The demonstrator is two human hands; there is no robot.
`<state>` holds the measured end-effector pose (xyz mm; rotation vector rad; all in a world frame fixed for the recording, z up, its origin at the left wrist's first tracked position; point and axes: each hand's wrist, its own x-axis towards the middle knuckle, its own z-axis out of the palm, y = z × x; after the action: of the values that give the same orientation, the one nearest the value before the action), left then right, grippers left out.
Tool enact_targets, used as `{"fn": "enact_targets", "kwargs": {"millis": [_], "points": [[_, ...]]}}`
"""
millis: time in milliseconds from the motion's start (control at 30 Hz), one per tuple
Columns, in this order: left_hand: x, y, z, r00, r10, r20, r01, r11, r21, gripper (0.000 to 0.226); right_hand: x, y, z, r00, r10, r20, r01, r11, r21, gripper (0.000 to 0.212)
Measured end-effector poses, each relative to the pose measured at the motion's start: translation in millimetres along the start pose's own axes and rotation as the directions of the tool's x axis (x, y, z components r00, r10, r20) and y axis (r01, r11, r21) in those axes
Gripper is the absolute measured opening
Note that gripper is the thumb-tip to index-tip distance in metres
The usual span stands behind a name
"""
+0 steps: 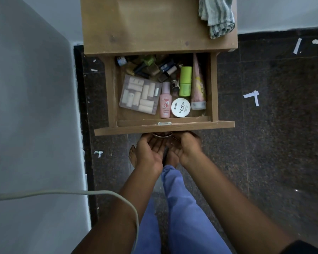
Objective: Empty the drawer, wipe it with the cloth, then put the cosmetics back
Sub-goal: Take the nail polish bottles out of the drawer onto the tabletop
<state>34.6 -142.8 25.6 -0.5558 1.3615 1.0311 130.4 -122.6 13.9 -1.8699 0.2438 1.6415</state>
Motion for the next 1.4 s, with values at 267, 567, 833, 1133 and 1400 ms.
{"fn": "enact_targets", "kwargs": {"millis": [267,567,833,1133,1400], "points": [[-0.9,-5.4,-7.4,1.0,-0.003,-0.027,0.002,1.0,-0.013,0.014,-8.7,5.7,-4.6,1.0,-0.02,-0.024,0.019,1.0,-0.016,0.022],[-3.6,-12.3,-17.9,0.998,-0.015,-0.064,0.013,1.0,-0.028,0.021,-10.8,15.8,-14.4,0.999,-0.013,-0.044,0.011,0.999,-0.053,0.02],[-9.3,-17.2,-22.2,0.997,-0.01,-0.079,0.007,0.999,-0.033,0.027,-9.5,24.9,-20.1,0.998,0.011,-0.058,-0.013,0.999,-0.037,0.024],[-16.1,-15.9,-29.5,0.998,-0.015,-0.066,0.033,0.956,0.292,0.029,-38.5,31.4,-25.0,0.996,-0.057,-0.073,0.044,0.983,-0.179,0.017],[-51.6,48.7,-2.9,0.955,-0.183,0.231,-0.1,0.537,0.838,0.038,-70.0,6.9,-23.7,0.899,-0.411,0.153,0.433,0.775,-0.461,0.014]]}}
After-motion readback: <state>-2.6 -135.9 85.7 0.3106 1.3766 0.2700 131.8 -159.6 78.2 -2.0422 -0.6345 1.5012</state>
